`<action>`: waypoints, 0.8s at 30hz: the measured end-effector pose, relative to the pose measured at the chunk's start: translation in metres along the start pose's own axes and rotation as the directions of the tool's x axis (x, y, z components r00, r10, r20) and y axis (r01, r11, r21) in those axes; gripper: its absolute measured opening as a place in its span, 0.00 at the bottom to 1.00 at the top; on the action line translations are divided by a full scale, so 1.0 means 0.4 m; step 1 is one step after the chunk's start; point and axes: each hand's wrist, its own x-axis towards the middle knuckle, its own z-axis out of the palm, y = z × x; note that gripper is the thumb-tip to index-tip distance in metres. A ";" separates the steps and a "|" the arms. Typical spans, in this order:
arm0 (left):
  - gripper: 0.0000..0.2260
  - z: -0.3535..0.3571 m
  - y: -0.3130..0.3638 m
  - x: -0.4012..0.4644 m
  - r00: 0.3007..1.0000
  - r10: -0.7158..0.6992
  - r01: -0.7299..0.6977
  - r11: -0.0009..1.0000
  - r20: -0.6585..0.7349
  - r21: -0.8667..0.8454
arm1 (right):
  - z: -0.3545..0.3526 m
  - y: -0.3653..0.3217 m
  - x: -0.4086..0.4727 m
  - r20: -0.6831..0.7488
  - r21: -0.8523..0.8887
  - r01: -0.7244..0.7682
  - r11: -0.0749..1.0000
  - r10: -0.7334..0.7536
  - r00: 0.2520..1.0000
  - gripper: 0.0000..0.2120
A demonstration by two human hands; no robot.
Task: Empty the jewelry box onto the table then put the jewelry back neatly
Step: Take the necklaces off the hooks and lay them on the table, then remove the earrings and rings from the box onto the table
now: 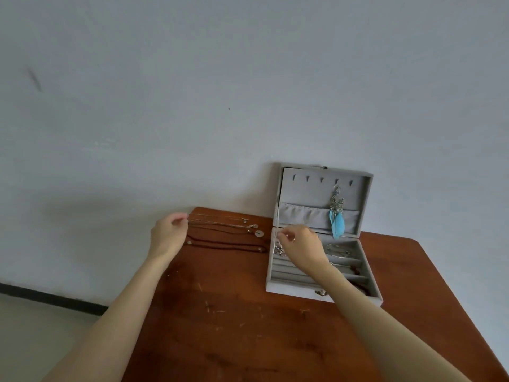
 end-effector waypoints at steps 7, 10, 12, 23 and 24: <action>0.08 0.134 0.182 -0.149 0.911 0.249 -0.227 0.968 0.328 -0.104 | -0.136 0.073 -0.060 0.010 0.088 -0.067 0.994 0.066 0.998 0.11; 0.08 0.207 0.237 -0.186 0.852 0.301 -0.271 0.954 0.428 -0.130 | -0.189 0.115 -0.052 -0.026 0.099 -0.097 0.990 0.100 0.995 0.12; 0.09 0.256 0.270 -0.198 0.816 0.329 -0.309 0.943 0.475 -0.123 | -0.216 0.141 -0.033 -0.062 0.094 -0.114 0.989 0.120 0.991 0.12; 0.12 0.499 0.390 -0.111 0.861 0.296 -0.243 0.954 0.413 -0.176 | -0.252 0.224 0.156 -0.206 0.218 -0.177 0.960 0.222 0.953 0.12; 0.12 0.515 0.392 -0.105 0.873 0.280 -0.217 0.956 0.400 -0.198 | -0.247 0.228 0.169 -0.210 0.226 -0.174 0.958 0.222 0.952 0.12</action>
